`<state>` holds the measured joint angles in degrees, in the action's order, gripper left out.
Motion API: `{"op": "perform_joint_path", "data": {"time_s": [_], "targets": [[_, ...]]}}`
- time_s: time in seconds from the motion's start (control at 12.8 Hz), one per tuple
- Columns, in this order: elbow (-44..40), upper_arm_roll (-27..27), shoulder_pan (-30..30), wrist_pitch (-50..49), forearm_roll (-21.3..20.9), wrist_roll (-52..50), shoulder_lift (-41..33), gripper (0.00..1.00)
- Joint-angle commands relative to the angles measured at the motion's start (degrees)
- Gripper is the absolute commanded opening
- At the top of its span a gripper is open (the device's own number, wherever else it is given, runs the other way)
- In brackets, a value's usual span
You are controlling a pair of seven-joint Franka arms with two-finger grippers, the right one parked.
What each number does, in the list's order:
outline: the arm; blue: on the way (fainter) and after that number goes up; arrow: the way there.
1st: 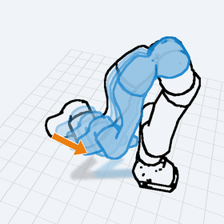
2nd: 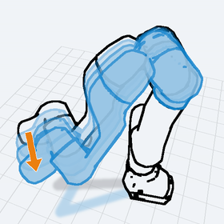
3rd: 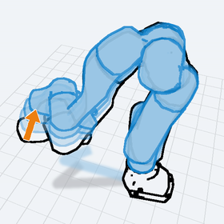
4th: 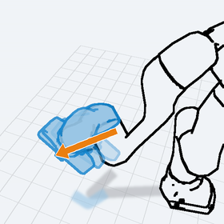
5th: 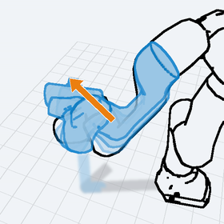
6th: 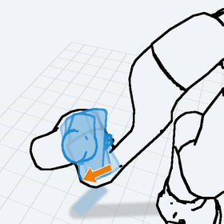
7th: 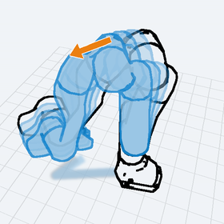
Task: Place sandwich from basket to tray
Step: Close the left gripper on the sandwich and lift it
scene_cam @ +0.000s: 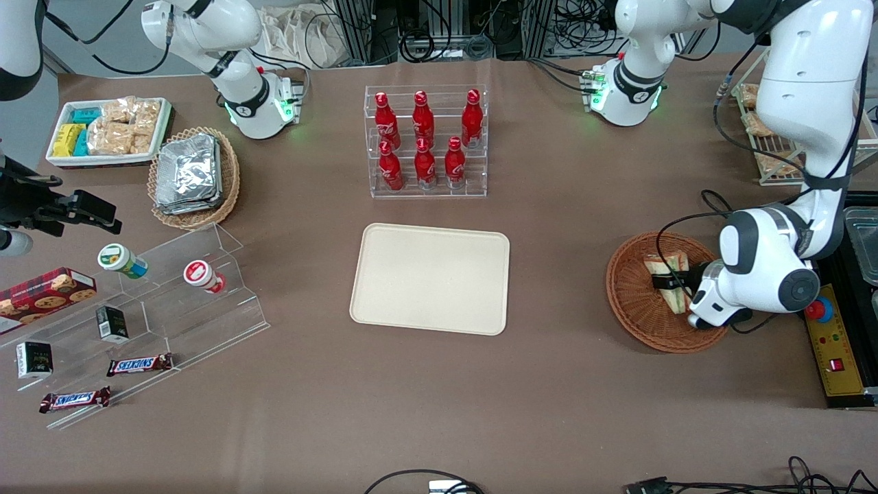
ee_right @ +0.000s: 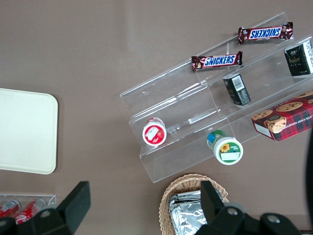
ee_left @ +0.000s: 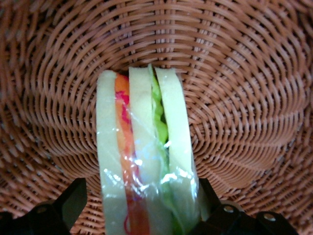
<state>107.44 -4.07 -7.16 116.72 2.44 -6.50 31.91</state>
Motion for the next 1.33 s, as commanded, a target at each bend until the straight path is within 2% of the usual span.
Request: {"op": "perform_joint_path", "data": {"time_s": [0.0, 0.08, 0.24, 0.31, 0.63, 0.86, 1.25], "targets": [[-1.2, -0.2, -0.1, 0.1, 0.6, -1.6, 0.5, 0.69], [-1.4, -0.2, 0.0, 0.0, 0.6, -1.6, 0.3, 0.50], [-1.5, -0.3, 0.0, -0.7, 0.6, -1.6, -0.9, 0.19], [-1.7, -0.4, 0.0, -1.3, 0.6, -1.6, -2.3, 0.11], [-7.2, -1.0, 1.0, -13.2, 2.5, -2.6, -7.6, 0.10], [-12.6, -1.9, 4.6, -20.1, 2.4, -2.7, -10.3, 0.11], [-15.5, -2.3, 15.0, -20.7, 2.6, -5.7, -12.1, 0.11]]}}
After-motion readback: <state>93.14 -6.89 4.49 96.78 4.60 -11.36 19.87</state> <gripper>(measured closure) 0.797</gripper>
